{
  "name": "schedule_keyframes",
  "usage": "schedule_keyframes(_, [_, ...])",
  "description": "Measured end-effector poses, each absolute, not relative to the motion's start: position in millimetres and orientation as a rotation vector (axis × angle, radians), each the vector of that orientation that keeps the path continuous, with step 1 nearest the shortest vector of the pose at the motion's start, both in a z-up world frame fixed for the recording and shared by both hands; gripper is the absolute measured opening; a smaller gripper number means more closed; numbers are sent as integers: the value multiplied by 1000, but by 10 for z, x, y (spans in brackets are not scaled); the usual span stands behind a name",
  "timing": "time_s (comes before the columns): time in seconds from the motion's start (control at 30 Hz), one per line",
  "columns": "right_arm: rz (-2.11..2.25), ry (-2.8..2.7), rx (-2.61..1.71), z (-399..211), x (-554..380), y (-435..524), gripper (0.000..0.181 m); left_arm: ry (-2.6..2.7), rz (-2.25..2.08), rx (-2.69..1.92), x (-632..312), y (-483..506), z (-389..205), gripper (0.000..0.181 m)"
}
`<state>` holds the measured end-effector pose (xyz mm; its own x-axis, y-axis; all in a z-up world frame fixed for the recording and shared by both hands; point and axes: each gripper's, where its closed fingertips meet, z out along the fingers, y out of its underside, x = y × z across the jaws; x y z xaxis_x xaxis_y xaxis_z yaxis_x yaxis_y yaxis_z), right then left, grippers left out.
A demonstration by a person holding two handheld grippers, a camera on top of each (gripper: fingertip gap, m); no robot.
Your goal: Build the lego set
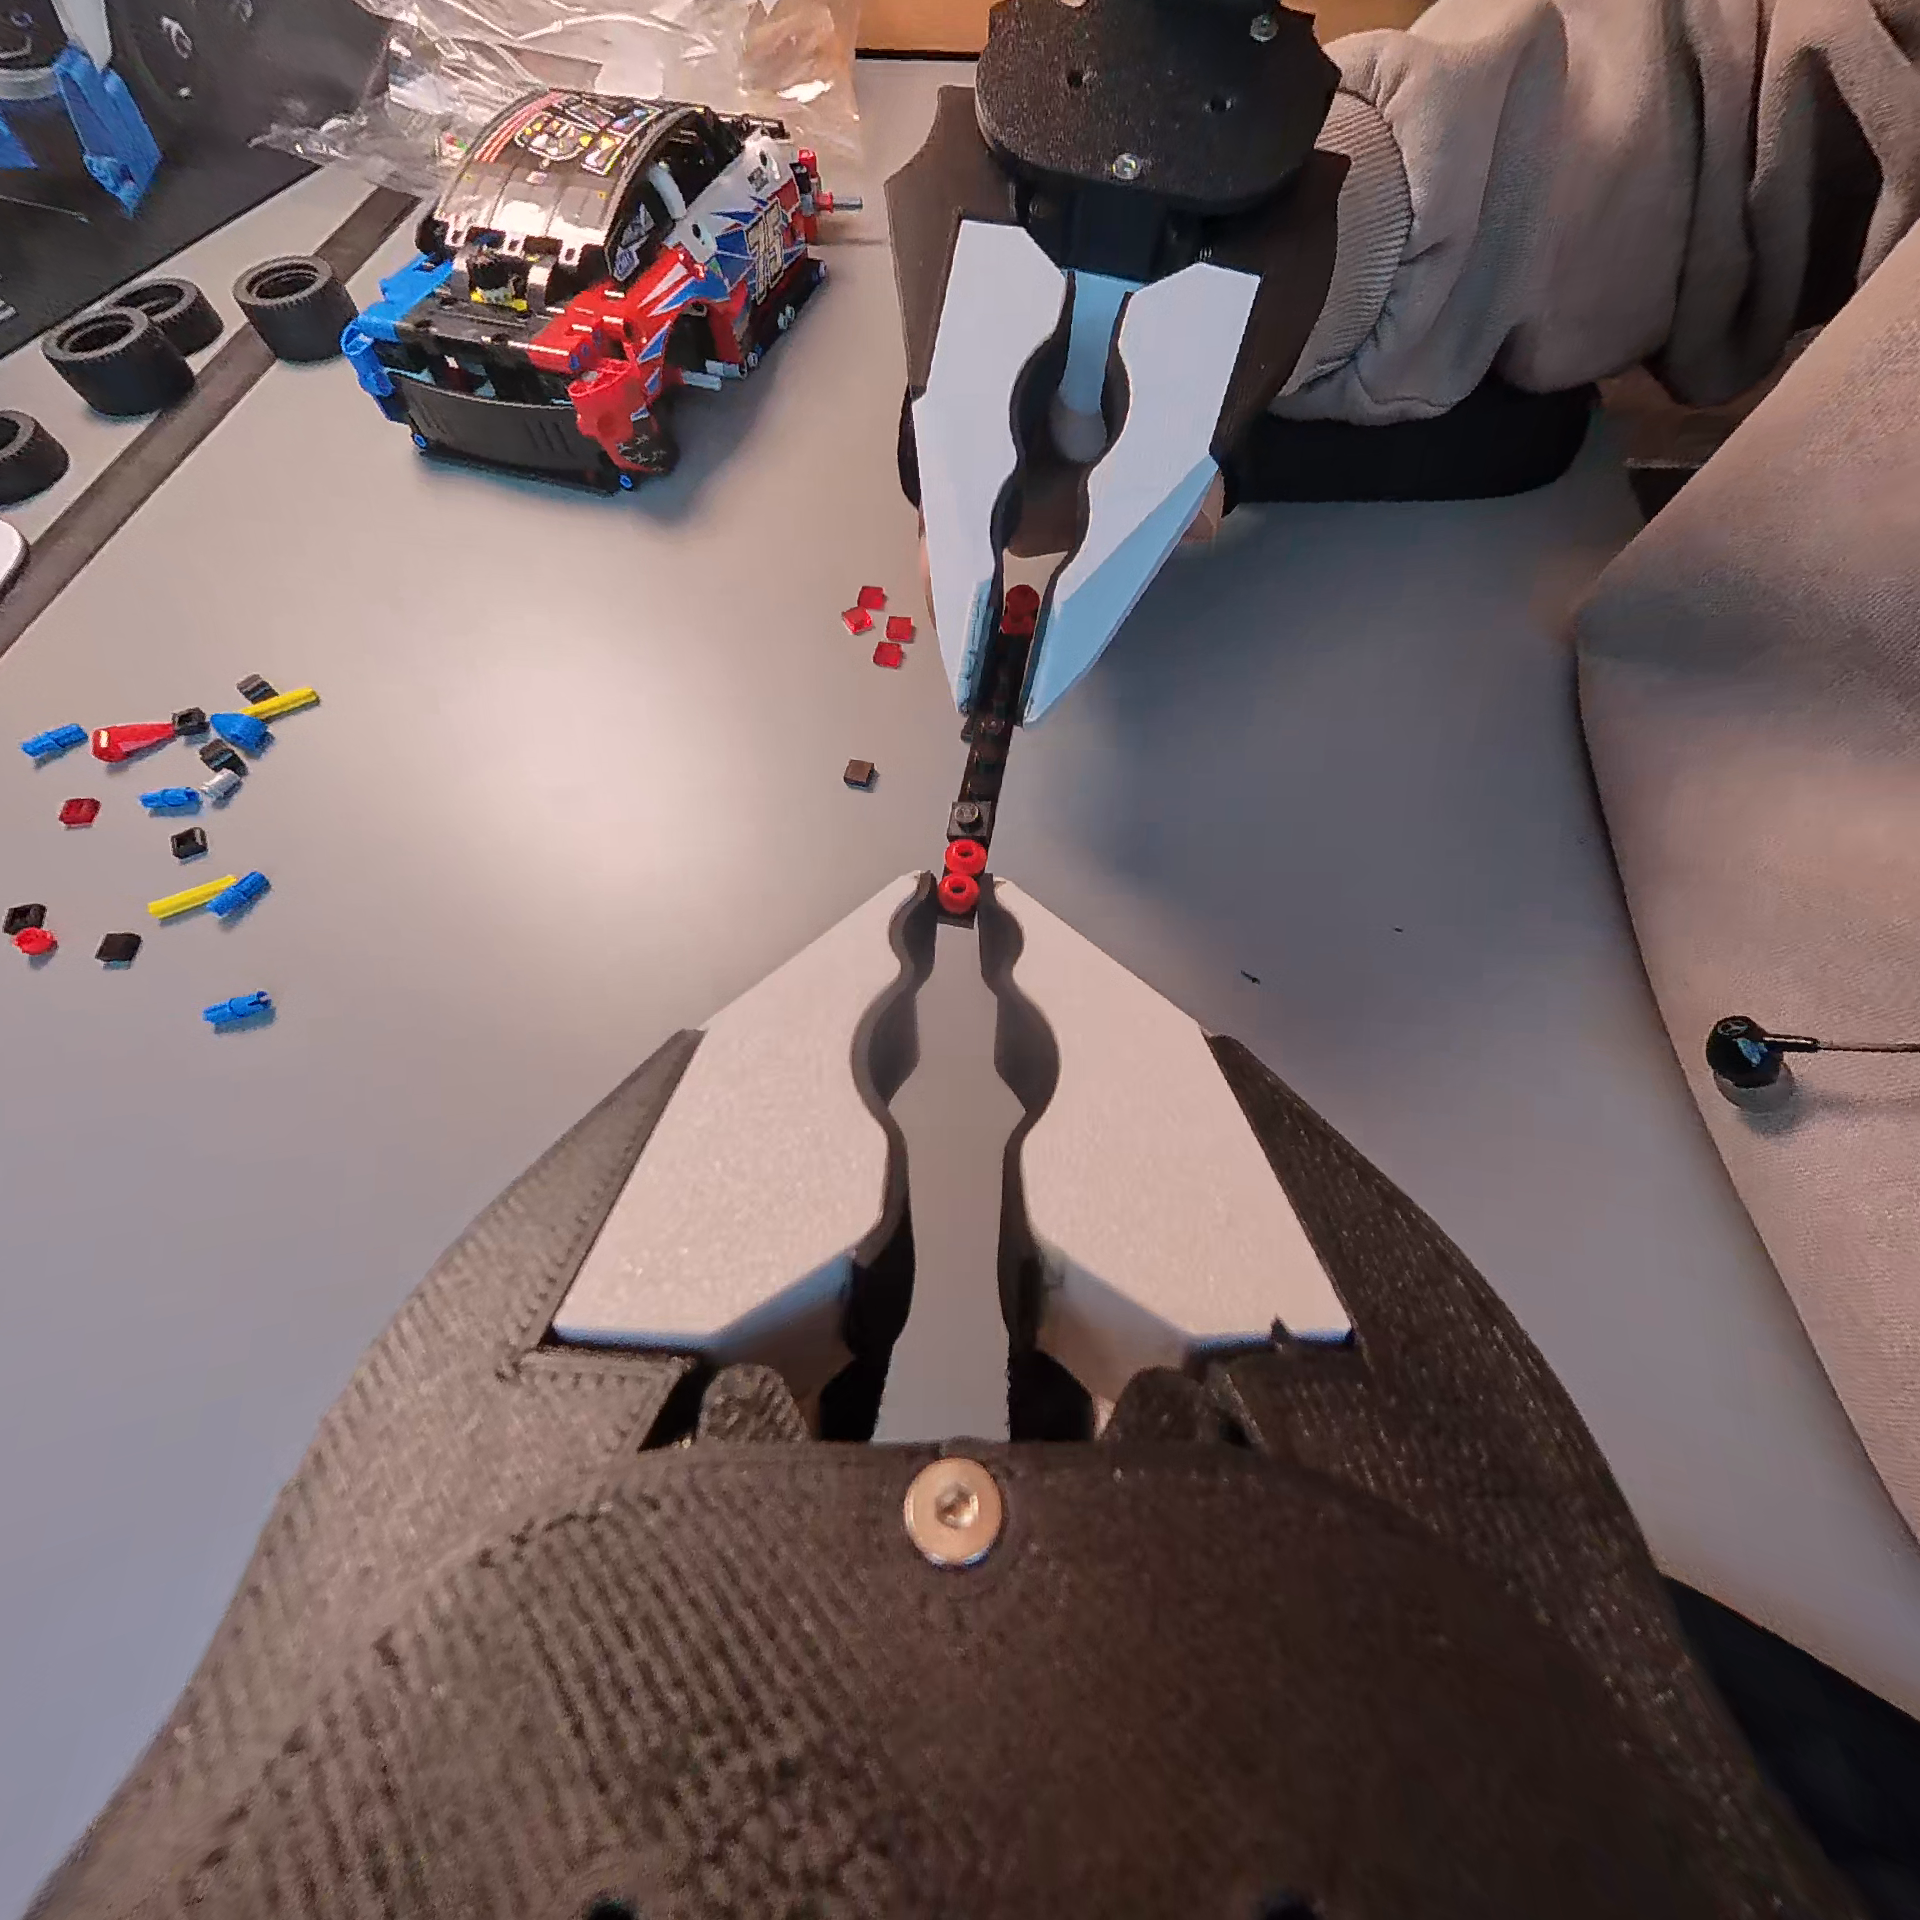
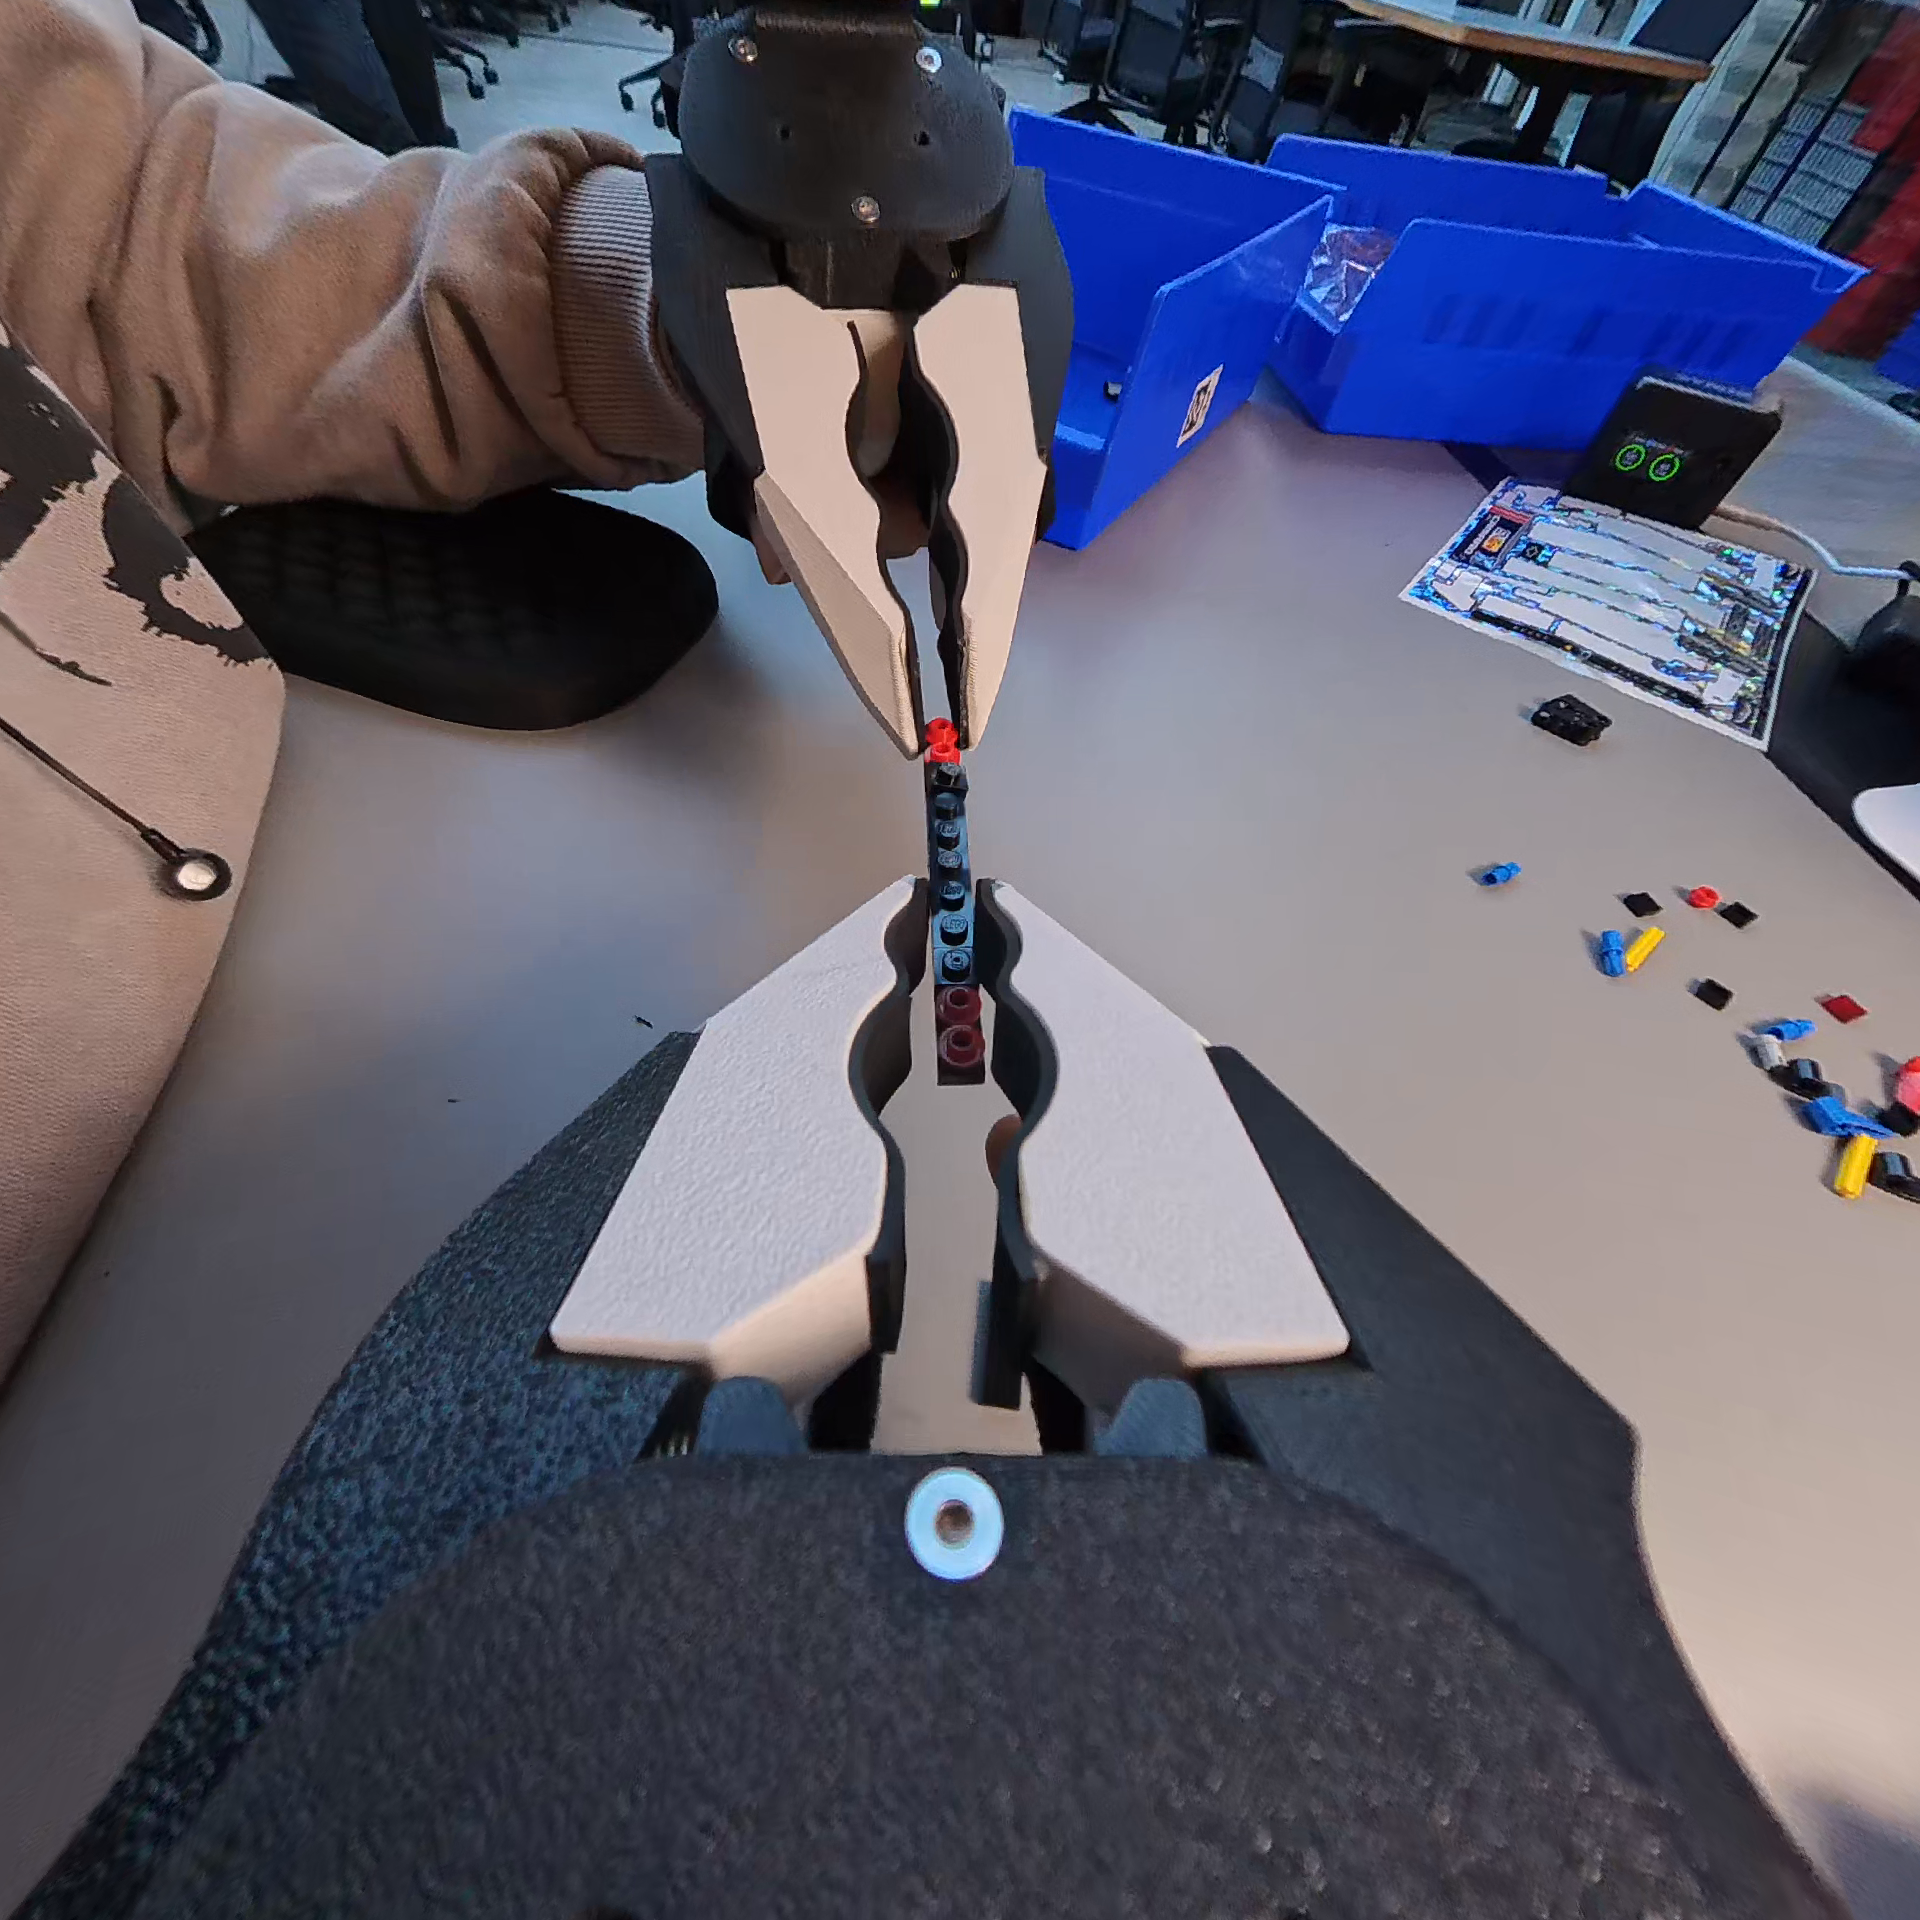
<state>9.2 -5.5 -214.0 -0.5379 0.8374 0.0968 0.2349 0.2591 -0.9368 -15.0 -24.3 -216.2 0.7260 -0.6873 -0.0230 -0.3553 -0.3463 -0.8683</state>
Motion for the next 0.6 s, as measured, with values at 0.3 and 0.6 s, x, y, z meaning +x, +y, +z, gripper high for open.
schedule_keyframes(0.3, [1304,-1901,-946,-2049,138,-19,12,812,-419,-1909,-103,-202,-2062,5])
schedule_keyframes(0.6, [1314,-1887,-944,-2026,134,-30,5,796,-410,-1893,-106,-180,-2027,5])
